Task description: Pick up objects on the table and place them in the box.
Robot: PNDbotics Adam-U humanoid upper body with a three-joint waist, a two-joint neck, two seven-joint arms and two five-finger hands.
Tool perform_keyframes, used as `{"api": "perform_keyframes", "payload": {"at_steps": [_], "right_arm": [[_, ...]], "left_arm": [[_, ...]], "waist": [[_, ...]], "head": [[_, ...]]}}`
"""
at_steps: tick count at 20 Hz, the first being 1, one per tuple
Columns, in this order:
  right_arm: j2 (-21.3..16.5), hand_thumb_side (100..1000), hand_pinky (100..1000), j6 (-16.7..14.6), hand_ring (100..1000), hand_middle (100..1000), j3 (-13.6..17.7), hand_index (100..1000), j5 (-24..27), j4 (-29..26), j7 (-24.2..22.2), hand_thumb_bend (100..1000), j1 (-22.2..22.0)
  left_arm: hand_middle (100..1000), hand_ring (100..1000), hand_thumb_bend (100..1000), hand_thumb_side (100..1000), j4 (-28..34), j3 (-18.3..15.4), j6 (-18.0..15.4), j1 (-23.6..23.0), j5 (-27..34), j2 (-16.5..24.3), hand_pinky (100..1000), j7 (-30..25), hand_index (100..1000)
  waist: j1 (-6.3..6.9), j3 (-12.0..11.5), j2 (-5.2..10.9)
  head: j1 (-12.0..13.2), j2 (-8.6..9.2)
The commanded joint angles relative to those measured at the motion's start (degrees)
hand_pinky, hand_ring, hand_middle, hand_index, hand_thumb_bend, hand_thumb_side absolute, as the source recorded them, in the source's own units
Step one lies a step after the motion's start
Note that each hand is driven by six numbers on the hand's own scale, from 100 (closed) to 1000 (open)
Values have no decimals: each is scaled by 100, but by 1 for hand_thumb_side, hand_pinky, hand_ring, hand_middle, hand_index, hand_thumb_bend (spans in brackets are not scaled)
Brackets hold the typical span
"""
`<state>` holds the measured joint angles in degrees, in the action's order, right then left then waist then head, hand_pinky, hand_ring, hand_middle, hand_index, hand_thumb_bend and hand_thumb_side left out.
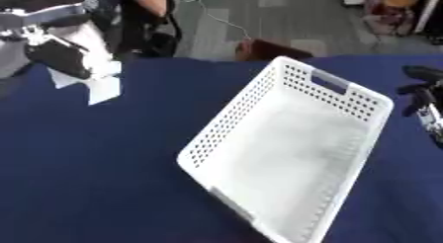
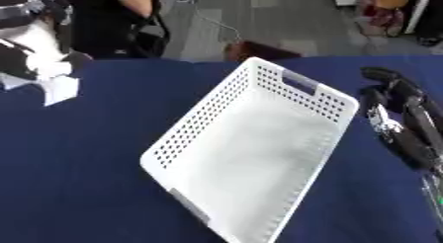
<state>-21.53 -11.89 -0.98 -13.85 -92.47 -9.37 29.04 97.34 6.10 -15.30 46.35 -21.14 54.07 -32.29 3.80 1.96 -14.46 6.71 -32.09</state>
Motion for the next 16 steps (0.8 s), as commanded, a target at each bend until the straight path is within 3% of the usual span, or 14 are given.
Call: {"api": "perform_keyframes", "payload": {"at_steps": [1, 9, 16], "right_arm": [[-98, 757, 505, -15, 734, 874, -12, 873, -17, -59, -35, 100, 89], [-67, 758, 505, -27, 734, 874, -73, 873, -1, -55, -91, 100, 169], [-2, 761, 505, -38, 734, 874, -122, 874, 21, -58, -142, 100, 240]], "left_arm": [[100, 100, 100, 317, 61, 74, -41, 308, 49, -90, 100, -143, 173], [100, 100, 100, 324, -277, 246, -125, 837, -28, -650, 100, -259, 172], [100, 100, 100, 333, -847, 376, -227, 1070, -458, -1239, 100, -301, 171]], "waist": [[-5, 27, 145], [-3, 170, 89], [-14, 293, 37]], "head": [[61, 24], [36, 32], [112, 102]]}}
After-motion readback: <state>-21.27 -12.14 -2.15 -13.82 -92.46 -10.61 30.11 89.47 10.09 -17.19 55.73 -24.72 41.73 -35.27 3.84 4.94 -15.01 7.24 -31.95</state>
